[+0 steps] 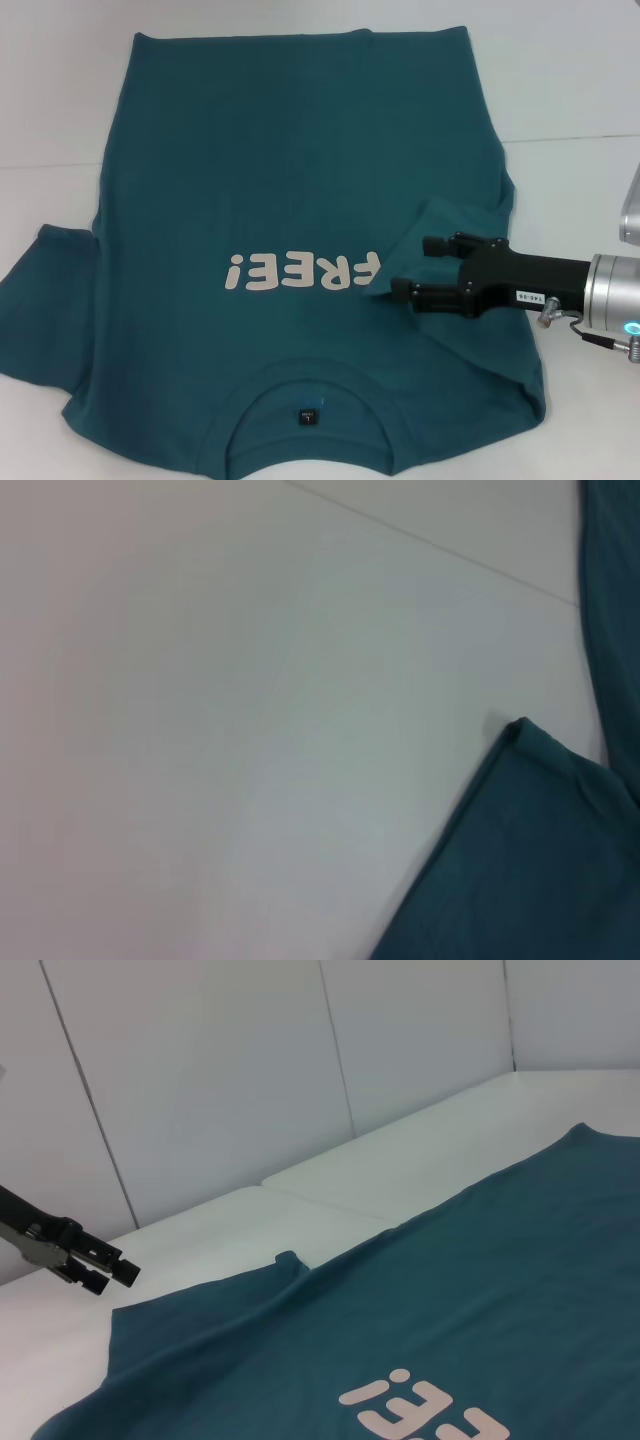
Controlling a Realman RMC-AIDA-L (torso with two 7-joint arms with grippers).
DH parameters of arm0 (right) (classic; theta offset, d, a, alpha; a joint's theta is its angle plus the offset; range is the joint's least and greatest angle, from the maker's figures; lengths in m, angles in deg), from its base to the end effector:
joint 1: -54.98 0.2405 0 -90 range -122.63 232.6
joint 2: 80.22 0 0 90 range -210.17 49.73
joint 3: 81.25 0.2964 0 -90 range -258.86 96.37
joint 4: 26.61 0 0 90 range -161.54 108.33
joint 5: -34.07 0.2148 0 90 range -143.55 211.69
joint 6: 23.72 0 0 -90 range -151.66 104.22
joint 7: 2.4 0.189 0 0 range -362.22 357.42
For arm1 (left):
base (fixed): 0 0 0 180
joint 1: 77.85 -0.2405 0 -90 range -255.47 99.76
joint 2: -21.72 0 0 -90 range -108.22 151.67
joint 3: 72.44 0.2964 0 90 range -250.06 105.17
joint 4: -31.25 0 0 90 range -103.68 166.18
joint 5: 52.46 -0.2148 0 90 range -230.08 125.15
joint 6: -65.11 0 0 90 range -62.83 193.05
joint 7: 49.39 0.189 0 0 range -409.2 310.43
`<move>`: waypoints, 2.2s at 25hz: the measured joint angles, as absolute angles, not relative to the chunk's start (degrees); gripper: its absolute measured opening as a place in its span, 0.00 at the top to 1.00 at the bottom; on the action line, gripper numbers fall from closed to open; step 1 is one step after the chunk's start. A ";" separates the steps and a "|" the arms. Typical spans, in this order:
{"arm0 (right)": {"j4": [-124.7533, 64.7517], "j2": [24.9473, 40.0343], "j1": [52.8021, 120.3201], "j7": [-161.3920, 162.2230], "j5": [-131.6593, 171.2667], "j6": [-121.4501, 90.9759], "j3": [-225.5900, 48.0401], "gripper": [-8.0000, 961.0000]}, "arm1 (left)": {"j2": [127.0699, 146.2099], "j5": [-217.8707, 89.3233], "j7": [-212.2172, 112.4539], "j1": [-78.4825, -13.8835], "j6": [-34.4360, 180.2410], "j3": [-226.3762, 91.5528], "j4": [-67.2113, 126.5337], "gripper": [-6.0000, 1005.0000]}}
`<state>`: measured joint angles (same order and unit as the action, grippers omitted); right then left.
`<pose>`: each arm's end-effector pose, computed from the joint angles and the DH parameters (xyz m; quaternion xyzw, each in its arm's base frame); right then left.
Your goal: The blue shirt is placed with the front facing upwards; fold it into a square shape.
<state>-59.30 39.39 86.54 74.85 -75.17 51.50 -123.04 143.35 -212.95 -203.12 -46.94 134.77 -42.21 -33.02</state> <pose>0.2887 0.3998 -0.0721 -0.9166 0.2494 0.2322 0.2093 -0.3992 0.4043 0.0495 -0.6312 -0.6656 -0.0430 0.3959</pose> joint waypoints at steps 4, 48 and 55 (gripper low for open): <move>-59.30 39.40 86.58 74.86 -75.18 51.48 -123.32 0.02 | 143.29 -213.02 -203.10 -46.86 134.63 -42.21 -32.60 0.12; -59.12 39.39 86.45 75.24 -75.17 50.99 -123.34 0.02 | 142.35 -214.44 -200.34 -44.93 128.04 -43.05 -24.99 0.09; -59.12 39.40 86.44 75.30 -75.17 50.99 -123.35 0.02 | 142.30 -214.45 -200.30 -44.85 128.05 -43.09 -25.08 0.09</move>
<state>-59.12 39.40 86.44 75.30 -75.17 50.99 -123.35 142.30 -214.45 -200.30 -44.85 128.05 -43.09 -25.08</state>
